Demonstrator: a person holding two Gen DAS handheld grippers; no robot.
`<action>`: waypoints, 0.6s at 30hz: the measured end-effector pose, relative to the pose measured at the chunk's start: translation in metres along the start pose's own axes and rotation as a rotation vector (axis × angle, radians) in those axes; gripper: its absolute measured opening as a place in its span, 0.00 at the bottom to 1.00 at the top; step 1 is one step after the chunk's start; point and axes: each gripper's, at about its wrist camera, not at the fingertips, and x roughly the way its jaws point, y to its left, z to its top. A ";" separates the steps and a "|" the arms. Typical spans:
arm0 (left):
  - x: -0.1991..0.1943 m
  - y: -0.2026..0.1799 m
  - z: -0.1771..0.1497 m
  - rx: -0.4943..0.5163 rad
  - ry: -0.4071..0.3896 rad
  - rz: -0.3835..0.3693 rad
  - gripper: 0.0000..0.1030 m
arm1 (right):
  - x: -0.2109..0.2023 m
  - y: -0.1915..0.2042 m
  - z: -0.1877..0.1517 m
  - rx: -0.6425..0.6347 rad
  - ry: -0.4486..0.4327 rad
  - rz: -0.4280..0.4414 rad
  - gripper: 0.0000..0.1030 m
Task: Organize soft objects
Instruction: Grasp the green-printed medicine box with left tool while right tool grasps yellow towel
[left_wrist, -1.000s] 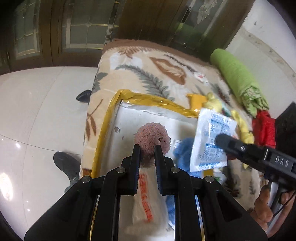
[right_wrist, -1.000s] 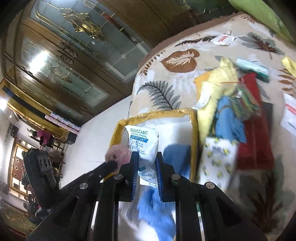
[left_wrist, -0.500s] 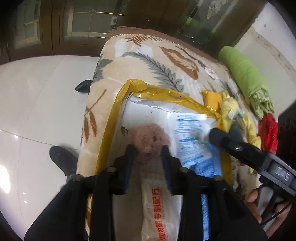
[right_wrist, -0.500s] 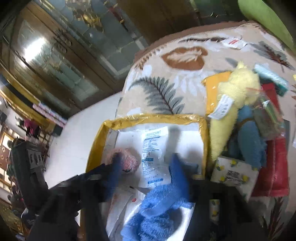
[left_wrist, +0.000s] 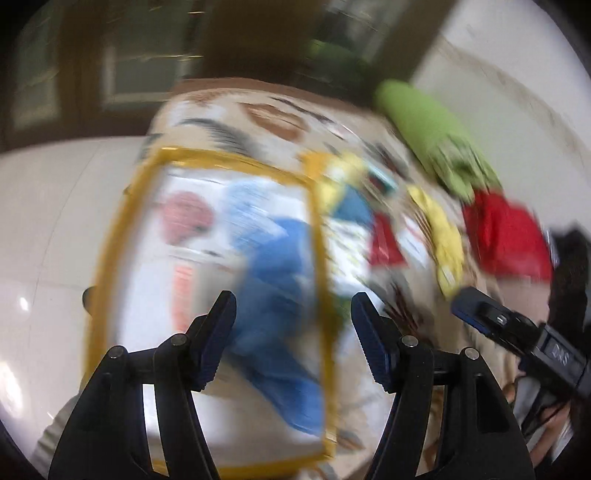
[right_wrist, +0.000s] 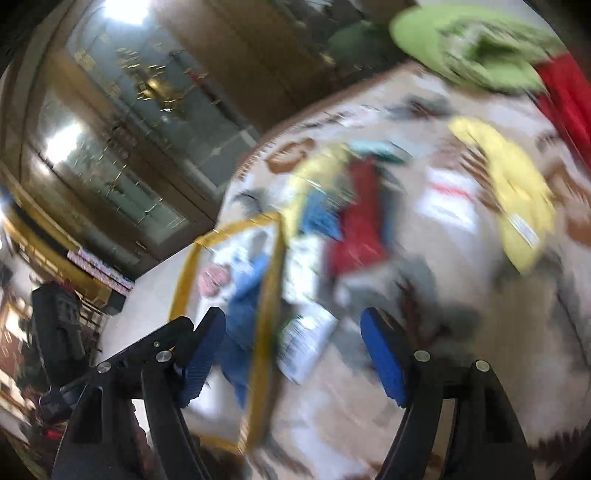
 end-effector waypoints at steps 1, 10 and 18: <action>0.004 -0.015 -0.004 0.031 0.019 -0.010 0.63 | -0.006 -0.014 -0.004 0.032 0.009 -0.007 0.74; 0.076 -0.092 -0.001 0.299 0.240 0.029 0.63 | -0.037 -0.055 -0.010 0.123 -0.013 -0.022 0.74; 0.127 -0.091 0.010 0.389 0.346 0.197 0.42 | -0.034 -0.081 0.001 0.158 -0.006 -0.029 0.74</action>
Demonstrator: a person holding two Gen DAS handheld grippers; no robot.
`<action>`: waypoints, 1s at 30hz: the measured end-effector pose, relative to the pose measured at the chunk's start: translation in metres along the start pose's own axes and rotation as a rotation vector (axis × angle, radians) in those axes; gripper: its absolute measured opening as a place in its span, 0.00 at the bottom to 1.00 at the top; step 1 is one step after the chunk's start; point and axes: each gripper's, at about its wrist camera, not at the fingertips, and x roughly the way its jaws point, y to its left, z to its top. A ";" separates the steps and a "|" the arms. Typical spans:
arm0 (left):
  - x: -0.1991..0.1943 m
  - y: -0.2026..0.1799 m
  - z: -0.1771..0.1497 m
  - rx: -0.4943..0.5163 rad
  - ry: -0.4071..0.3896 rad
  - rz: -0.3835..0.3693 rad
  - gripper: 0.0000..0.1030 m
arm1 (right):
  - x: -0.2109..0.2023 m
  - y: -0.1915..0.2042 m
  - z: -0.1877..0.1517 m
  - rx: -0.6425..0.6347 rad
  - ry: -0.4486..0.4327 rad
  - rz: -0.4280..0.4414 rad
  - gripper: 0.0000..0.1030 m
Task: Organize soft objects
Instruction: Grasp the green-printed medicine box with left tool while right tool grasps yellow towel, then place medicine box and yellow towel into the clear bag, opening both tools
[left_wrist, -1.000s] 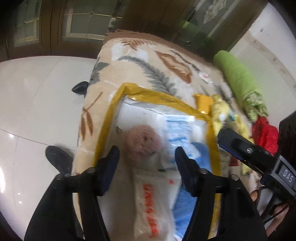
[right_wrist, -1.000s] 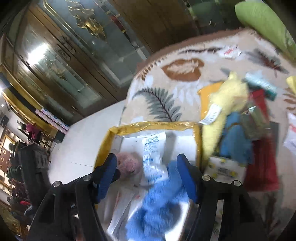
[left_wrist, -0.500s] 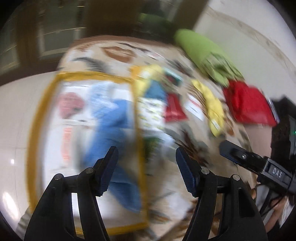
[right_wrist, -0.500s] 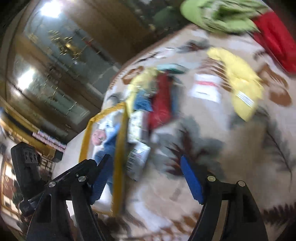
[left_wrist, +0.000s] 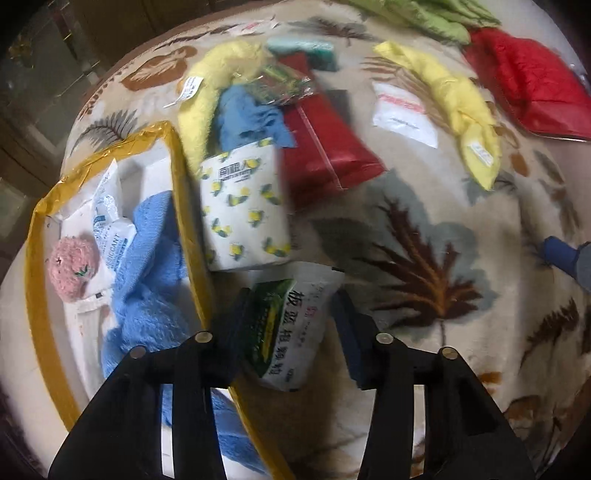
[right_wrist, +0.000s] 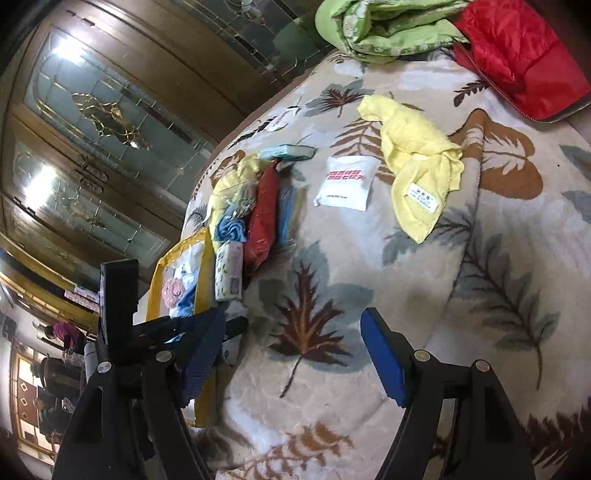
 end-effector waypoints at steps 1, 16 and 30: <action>0.001 0.001 0.000 -0.001 0.000 -0.005 0.42 | 0.001 -0.002 0.002 0.001 0.000 -0.003 0.74; -0.008 -0.010 -0.010 0.058 -0.052 -0.008 0.29 | 0.014 -0.049 0.104 -0.002 -0.100 -0.216 0.74; -0.023 0.027 -0.042 -0.178 -0.140 -0.326 0.28 | 0.079 -0.080 0.141 -0.031 0.000 -0.330 0.44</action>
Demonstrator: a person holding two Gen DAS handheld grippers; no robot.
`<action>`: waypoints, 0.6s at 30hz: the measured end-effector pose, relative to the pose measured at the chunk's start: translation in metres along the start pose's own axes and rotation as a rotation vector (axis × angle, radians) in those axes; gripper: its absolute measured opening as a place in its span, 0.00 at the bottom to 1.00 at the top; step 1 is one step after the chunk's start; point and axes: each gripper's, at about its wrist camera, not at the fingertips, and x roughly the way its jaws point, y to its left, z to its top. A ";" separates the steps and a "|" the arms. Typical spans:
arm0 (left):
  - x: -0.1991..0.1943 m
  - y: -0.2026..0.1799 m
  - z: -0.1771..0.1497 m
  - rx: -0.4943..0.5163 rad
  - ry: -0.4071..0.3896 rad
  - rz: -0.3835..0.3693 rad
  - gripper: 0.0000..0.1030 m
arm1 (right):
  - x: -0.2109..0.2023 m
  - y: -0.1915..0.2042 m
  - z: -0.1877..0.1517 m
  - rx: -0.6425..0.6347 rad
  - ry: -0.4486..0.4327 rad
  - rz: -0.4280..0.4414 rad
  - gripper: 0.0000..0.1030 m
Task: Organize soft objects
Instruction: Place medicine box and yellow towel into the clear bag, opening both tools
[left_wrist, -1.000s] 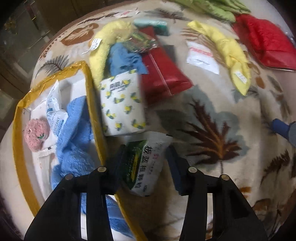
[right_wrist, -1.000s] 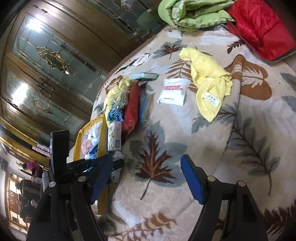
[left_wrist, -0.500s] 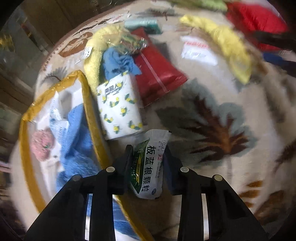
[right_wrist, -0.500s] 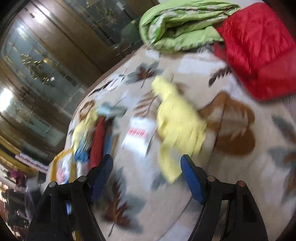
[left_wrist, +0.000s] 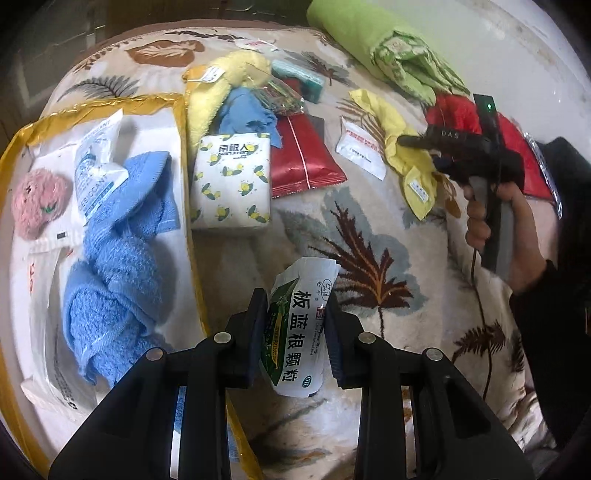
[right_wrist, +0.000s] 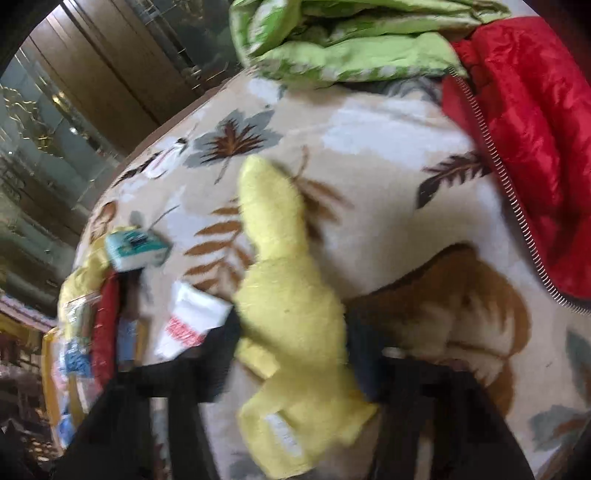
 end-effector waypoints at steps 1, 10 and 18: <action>-0.001 -0.002 -0.004 -0.004 -0.003 -0.004 0.28 | -0.004 0.005 -0.003 -0.013 -0.006 -0.015 0.41; -0.030 0.006 -0.016 -0.112 -0.072 -0.049 0.28 | -0.092 0.055 -0.062 -0.047 -0.101 0.162 0.39; -0.109 0.015 -0.033 -0.144 -0.207 0.037 0.28 | -0.152 0.132 -0.117 -0.093 -0.119 0.460 0.39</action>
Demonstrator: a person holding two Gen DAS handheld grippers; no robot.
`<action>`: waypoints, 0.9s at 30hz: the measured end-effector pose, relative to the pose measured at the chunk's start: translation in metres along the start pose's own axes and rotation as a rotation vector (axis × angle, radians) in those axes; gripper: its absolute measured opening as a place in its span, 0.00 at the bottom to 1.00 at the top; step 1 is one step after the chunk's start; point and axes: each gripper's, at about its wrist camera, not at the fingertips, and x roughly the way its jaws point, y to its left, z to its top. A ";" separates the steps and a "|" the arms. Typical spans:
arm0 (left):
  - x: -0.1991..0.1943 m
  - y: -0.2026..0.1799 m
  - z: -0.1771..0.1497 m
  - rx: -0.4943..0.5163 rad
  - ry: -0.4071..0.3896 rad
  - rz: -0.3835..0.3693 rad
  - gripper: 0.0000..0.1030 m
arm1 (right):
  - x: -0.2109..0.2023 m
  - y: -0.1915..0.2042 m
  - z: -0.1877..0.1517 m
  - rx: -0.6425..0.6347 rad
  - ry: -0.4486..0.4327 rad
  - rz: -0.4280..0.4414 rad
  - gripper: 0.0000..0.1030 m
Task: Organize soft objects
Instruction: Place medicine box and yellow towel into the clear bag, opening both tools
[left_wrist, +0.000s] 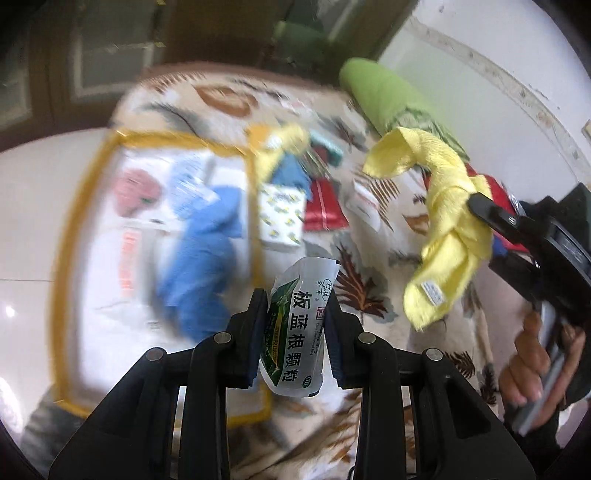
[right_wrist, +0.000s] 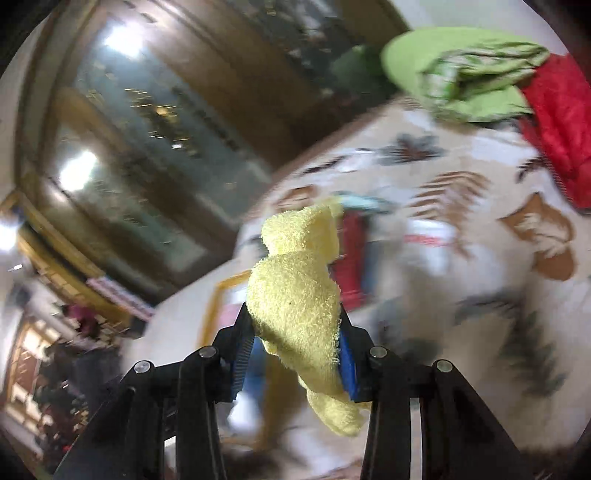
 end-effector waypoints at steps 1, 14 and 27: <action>-0.010 0.003 0.000 -0.001 -0.015 0.017 0.28 | 0.002 0.009 -0.002 -0.007 0.006 0.016 0.39; -0.054 0.059 0.000 -0.060 -0.105 0.151 0.28 | 0.067 0.073 -0.023 -0.043 0.129 0.097 0.39; -0.003 0.100 0.029 -0.059 -0.056 0.262 0.28 | 0.129 0.087 -0.014 -0.074 0.196 0.077 0.39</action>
